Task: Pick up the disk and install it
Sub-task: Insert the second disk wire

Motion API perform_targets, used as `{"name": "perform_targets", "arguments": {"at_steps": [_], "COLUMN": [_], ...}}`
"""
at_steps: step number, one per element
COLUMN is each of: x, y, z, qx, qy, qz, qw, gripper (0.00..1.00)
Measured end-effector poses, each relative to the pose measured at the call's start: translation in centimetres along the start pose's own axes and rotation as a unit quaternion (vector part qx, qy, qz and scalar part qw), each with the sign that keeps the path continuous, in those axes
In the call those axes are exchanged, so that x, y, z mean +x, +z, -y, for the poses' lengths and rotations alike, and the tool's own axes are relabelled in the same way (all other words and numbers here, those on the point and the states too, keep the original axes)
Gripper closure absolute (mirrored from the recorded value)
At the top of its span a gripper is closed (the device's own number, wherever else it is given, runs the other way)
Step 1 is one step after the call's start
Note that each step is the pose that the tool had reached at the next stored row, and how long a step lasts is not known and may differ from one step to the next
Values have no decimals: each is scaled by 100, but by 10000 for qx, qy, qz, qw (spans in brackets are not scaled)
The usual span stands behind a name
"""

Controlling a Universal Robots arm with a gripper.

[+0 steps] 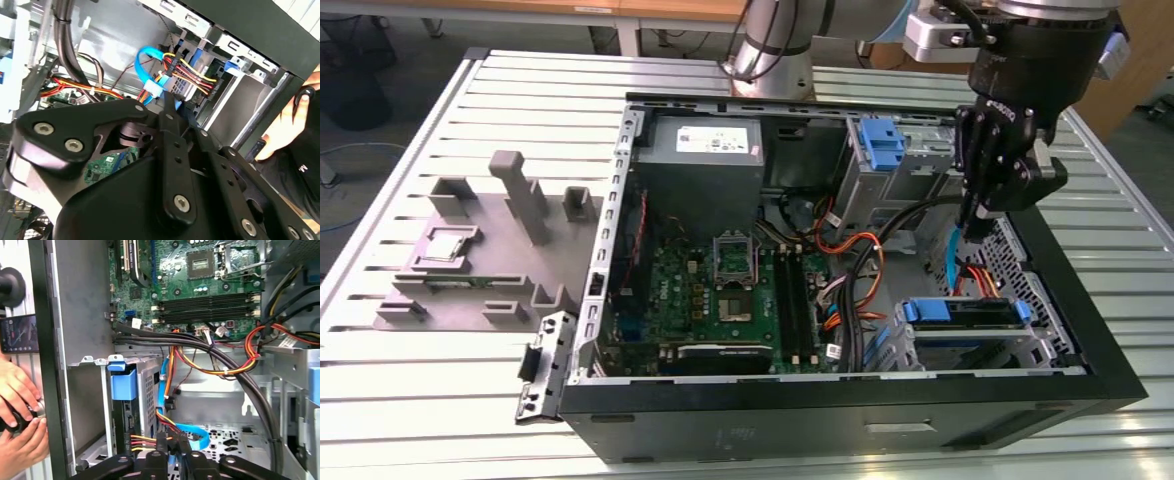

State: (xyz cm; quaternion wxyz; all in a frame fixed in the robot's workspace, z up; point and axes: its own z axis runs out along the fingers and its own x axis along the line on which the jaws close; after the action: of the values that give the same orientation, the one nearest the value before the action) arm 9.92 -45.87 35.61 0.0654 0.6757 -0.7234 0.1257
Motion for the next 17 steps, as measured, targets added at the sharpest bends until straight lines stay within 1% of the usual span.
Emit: {"name": "perform_targets", "arguments": {"at_steps": [1, 4, 6, 7, 11, 12, 16, 17], "x": [-3, -10, -16, -19, -22, -22, -20, -19], "y": [9, 38, 59, 68, 80, 82, 88, 88], "z": [-1, -4, -6, -7, -8, -8, -4, -3], "qx": [2, 8, 10, 11, 11, 11, 10, 11], "qy": [-2, -7, -10, -10, -10, -10, -9, -10], "qz": [-26, -96, -132, -137, -139, -138, -135, -135], "qw": [10000, 10000, 9999, 9999, 9999, 9999, 9999, 9999], "gripper": [80, 80, 80, 80, 78, 73, 73, 74]}}
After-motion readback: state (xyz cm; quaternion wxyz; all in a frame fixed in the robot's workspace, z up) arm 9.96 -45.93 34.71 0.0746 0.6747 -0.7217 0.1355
